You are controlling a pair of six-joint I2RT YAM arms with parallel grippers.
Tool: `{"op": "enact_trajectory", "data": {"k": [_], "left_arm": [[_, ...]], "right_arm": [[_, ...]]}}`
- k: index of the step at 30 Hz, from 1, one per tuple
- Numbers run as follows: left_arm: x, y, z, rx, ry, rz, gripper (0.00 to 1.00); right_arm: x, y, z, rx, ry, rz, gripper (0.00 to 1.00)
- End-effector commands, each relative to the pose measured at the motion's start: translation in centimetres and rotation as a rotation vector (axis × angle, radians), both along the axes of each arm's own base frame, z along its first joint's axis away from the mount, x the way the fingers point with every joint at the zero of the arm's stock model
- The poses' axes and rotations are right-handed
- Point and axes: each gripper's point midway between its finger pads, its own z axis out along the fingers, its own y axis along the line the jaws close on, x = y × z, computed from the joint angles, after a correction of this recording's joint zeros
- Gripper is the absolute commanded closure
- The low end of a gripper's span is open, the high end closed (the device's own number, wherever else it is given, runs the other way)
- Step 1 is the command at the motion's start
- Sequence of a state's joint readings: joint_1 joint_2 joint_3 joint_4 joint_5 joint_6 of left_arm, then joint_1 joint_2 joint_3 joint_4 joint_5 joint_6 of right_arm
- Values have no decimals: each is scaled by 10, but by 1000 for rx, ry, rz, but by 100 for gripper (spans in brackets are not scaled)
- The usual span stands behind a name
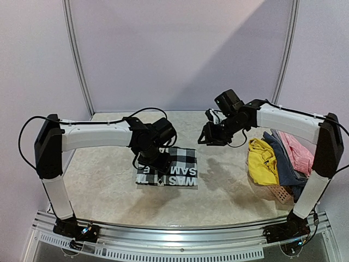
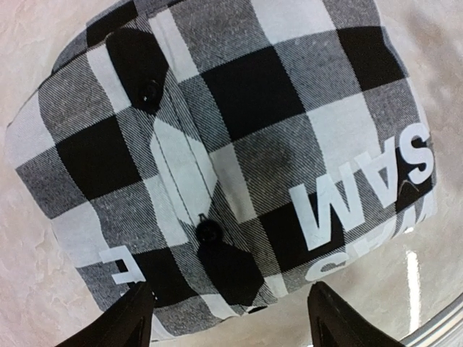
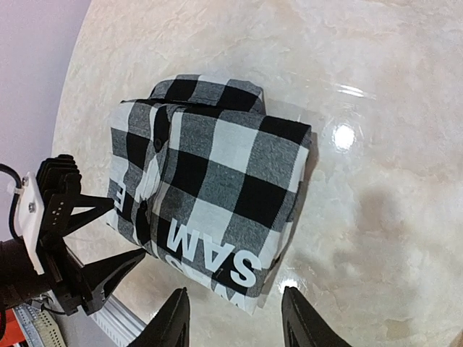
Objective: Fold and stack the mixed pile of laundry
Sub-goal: Smooth out the square-folded shirt at the center of the board, then move the square-folded shirt to the corner of the board.
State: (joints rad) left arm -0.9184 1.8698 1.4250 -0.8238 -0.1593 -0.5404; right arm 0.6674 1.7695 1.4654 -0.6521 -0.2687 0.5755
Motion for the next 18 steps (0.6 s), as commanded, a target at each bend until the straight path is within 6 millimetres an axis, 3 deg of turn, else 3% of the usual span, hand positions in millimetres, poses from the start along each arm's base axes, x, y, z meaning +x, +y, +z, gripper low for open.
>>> {"op": "enact_trajectory", "data": {"k": [1, 9, 18], "left_arm": [[-2, -5, 5, 12, -42, 65, 25], [-4, -27, -9, 3, -24, 65, 22], [-4, -44, -38, 4, 27, 8, 21]], "right_arm": [[-24, -32, -2, -48, 19, -92, 56], [-62, -70, 13, -14, 1, -196, 52], [-81, -97, 18, 5, -14, -288, 49]]}}
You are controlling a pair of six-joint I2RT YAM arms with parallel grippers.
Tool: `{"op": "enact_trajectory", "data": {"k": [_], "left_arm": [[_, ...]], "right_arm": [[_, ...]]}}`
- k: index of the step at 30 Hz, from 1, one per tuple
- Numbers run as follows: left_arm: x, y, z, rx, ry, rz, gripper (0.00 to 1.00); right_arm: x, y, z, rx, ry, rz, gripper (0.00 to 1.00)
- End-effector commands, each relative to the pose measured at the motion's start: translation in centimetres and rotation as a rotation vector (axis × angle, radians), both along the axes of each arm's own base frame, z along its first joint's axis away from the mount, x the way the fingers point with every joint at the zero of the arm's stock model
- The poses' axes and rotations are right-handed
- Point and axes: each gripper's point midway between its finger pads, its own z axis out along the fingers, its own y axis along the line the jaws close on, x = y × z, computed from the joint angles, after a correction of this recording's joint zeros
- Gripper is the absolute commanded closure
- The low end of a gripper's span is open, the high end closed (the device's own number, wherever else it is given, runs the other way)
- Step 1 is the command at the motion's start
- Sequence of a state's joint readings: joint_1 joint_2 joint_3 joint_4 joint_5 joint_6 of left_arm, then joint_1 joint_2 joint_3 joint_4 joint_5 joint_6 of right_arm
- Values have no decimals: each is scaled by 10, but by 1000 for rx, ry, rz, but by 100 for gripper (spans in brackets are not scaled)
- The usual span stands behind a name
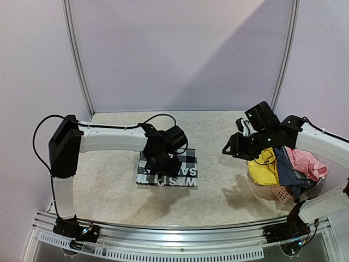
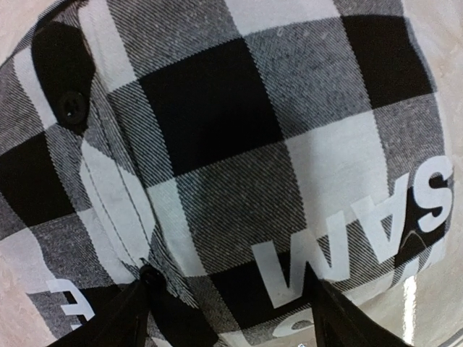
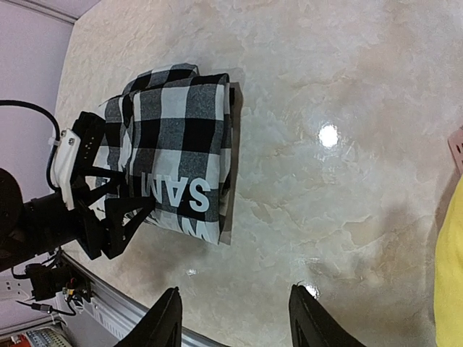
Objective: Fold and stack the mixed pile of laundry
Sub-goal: Move the square-folded shirt to the corner of the board.
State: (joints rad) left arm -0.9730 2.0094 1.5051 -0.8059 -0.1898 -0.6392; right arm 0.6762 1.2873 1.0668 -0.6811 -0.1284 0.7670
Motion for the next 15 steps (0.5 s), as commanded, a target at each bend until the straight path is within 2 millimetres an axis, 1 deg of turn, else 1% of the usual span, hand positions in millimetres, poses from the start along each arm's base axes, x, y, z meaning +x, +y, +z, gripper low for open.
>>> {"op": "enact_trajectory", "data": {"k": [1, 4, 8, 11, 15], "left_arm": [[-1, -15, -11, -17, 22, -38, 21], [4, -11, -20, -13, 35, -31, 22], [11, -3, -26, -11, 40, -24, 22], [19, 10, -31, 5, 48, -11, 23], [34, 35, -34, 12, 51, 22, 23]], "right_arm": [[-7, -12, 0, 3, -5, -68, 48], [-9, -14, 0, 13, -4, -86, 48], [-11, -15, 0, 7, 6, -100, 48], [-12, -14, 0, 4, 6, -106, 48], [-12, -14, 1, 8, 9, -122, 47]]}}
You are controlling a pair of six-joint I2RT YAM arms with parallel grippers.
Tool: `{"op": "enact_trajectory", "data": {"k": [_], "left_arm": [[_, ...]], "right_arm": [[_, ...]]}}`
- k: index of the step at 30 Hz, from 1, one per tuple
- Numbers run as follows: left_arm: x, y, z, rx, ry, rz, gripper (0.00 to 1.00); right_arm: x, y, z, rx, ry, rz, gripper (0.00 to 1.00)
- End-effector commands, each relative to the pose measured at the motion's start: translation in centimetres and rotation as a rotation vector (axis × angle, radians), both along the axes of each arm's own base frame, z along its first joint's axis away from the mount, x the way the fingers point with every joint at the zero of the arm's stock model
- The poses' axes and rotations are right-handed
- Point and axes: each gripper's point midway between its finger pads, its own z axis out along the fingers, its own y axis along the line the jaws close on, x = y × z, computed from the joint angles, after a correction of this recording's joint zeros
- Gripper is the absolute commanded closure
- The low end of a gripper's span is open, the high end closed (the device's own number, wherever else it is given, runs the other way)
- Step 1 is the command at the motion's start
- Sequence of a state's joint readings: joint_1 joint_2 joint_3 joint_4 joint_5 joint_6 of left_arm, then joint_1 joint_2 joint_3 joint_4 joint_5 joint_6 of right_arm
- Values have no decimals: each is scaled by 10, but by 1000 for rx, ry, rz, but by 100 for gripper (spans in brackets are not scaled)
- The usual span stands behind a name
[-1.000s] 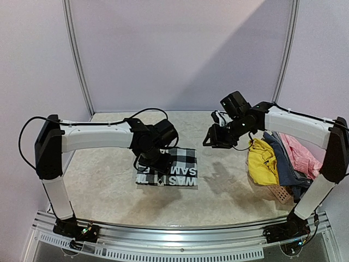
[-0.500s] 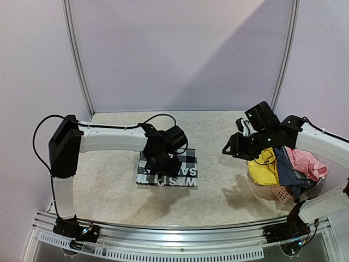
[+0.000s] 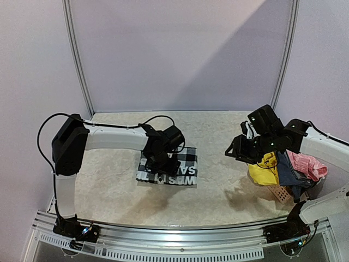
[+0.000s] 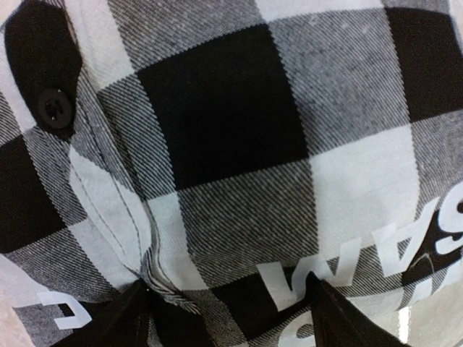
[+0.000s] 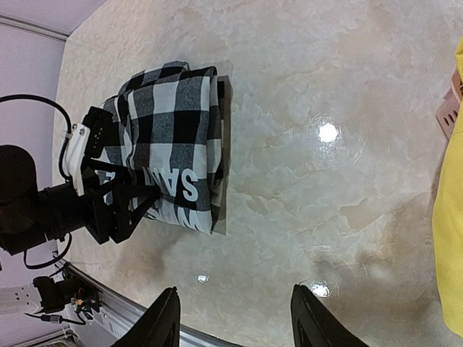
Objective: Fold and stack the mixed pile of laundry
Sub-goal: Move the square-folded shirt to the corner of the board.
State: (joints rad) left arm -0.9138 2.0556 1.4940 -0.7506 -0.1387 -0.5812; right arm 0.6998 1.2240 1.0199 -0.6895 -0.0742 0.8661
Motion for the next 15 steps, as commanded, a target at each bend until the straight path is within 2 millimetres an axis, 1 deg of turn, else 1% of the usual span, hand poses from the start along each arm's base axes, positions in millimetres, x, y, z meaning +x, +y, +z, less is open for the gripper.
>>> {"op": "enact_trajectory", "data": {"k": [1, 5, 6, 8, 15], "left_arm": [[21, 37, -14, 25, 19, 42, 23], [41, 65, -19, 20, 30, 82, 24], [43, 69, -20, 20, 32, 78, 24], [56, 83, -21, 21, 31, 88, 25], [94, 127, -15, 2, 20, 60, 25]], "right_arm": [[-1, -3, 1, -4, -4, -37, 47], [2, 1, 1, -4, 4, -41, 47], [2, 2, 2, -5, 6, -39, 47], [5, 6, 1, -11, 11, -34, 47], [14, 21, 2, -26, 32, -13, 47]]}}
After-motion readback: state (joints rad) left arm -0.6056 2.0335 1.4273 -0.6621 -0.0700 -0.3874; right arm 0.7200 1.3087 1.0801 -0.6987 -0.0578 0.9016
